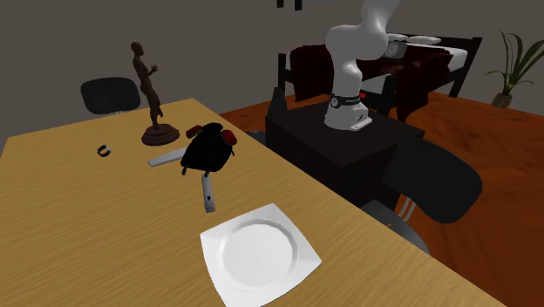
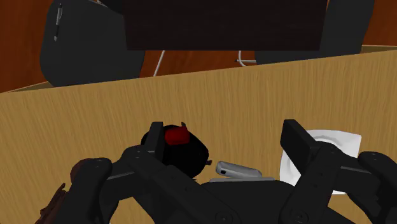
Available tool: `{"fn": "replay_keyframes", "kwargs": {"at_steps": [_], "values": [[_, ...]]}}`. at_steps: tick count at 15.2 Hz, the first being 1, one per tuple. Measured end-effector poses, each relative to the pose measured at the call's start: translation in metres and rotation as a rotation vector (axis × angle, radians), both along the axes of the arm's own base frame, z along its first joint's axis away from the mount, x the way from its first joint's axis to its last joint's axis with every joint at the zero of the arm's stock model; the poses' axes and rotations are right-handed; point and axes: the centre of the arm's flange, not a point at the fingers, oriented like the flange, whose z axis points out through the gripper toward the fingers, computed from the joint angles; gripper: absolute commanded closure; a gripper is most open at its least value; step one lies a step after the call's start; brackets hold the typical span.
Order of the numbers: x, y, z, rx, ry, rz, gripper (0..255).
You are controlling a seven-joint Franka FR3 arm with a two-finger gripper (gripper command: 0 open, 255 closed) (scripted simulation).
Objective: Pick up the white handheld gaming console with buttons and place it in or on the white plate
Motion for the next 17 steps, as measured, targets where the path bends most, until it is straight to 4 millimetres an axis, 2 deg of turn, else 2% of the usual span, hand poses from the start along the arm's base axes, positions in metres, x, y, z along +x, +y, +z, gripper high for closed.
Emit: {"fn": "replay_keyframes", "kwargs": {"at_steps": [3, 8, 17], "values": [[0.008, -0.003, -0.007, 0.001, 0.001, 0.034, 0], [0.051, -0.014, -0.057, 0.004, 0.006, 0.17, 0], [0.127, -0.019, -0.145, 0.011, 0.012, 0.43, 0]]}}
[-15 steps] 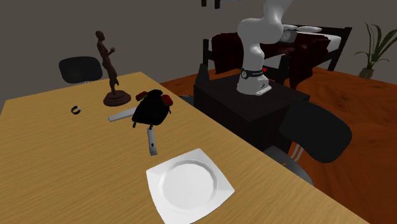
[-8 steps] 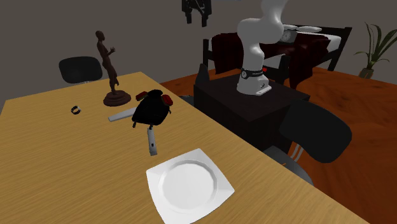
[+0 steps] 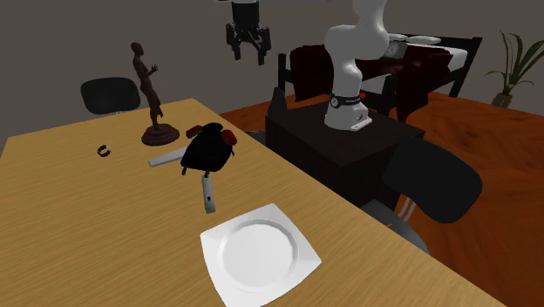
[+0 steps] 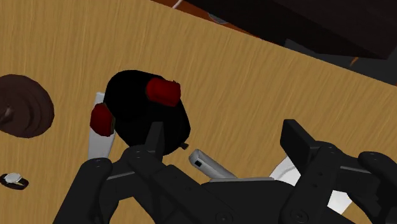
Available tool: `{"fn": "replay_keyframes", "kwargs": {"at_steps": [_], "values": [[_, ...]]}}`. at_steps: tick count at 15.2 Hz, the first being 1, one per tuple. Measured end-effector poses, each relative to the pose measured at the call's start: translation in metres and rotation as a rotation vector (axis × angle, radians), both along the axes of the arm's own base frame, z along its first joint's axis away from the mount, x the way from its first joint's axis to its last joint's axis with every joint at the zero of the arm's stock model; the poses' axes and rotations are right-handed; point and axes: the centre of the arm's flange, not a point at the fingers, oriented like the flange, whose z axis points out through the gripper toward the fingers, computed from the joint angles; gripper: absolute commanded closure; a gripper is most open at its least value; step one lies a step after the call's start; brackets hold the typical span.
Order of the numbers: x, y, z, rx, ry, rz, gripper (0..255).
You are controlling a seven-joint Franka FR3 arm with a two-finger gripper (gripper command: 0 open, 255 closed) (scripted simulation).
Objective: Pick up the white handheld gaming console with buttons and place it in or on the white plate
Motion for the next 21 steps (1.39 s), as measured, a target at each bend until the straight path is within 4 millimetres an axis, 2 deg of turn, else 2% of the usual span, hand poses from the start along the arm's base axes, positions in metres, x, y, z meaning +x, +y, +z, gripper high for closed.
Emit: {"fn": "replay_keyframes", "kwargs": {"at_steps": [6, 11, 21], "values": [[0.047, 0.007, -0.061, 0.004, 0.003, 0.173, 0], [0.091, 0.024, -0.105, 0.008, 0.006, 0.318, 0], [0.162, 0.062, -0.207, 0.014, 0.012, 0.608, 0]]}}
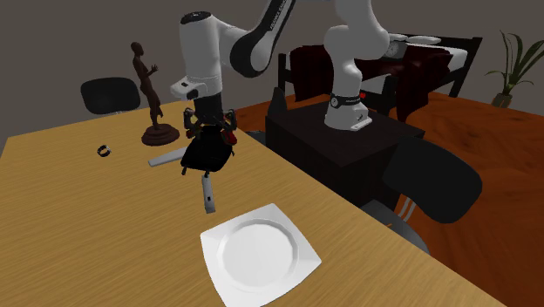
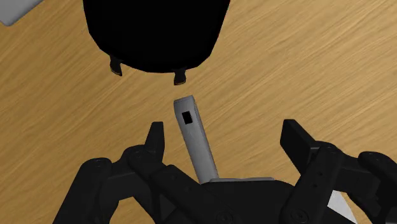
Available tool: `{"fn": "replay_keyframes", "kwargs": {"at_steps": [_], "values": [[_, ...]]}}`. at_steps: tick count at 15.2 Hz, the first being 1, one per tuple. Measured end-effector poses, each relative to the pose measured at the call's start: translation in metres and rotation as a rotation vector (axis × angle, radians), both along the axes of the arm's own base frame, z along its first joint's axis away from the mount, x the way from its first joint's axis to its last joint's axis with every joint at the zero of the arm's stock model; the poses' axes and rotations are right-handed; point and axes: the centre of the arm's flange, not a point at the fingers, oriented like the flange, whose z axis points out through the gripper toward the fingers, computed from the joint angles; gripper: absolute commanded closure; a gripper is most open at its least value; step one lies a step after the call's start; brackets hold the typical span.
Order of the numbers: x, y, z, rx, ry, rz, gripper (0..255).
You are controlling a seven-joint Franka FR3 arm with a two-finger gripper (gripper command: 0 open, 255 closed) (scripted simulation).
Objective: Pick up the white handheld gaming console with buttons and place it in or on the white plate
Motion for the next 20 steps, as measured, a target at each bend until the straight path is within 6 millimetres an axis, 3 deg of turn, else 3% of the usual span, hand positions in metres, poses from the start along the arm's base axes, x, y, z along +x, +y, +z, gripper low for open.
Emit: {"fn": "replay_keyframes", "kwargs": {"at_steps": [10, 17, 20], "values": [[0.051, 0.062, -0.093, 0.007, 0.007, 0.272, 0], [0.055, 0.062, -0.133, 0.007, 0.007, 0.287, 0], [0.055, 0.061, -0.136, 0.007, 0.007, 0.287, 0]]}}
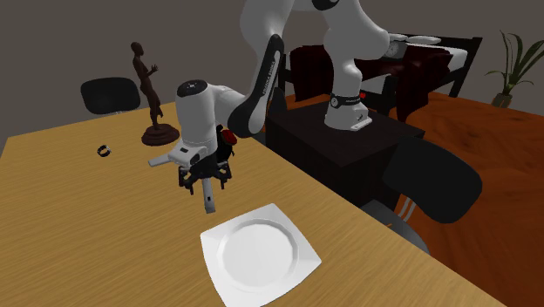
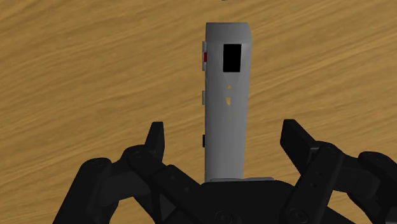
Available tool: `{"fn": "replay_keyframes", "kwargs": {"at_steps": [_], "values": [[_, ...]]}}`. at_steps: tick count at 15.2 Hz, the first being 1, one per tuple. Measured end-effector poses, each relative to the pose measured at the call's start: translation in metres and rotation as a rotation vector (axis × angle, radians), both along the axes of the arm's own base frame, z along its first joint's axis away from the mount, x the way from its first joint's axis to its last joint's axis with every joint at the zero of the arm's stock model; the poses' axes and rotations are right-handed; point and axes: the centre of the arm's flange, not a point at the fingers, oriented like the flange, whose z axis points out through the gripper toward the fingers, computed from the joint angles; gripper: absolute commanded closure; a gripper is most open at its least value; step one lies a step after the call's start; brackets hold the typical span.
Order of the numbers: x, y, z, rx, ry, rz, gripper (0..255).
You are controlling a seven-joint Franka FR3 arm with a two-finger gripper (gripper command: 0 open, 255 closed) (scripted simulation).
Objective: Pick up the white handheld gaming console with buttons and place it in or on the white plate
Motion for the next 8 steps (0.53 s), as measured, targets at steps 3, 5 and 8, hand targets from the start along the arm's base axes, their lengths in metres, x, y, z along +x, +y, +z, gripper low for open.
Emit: {"fn": "replay_keyframes", "kwargs": {"at_steps": [3, 5, 8], "values": [[0.0001, 0.0, -0.0003, 0.0, 0.0, 0.0, 0], [0.0001, 0.0, -0.0003, 0.0, 0.0, 0.0, 255], [0.0001, 0.0001, -0.0001, 0.0, -0.001, 0.0, 255]]}}
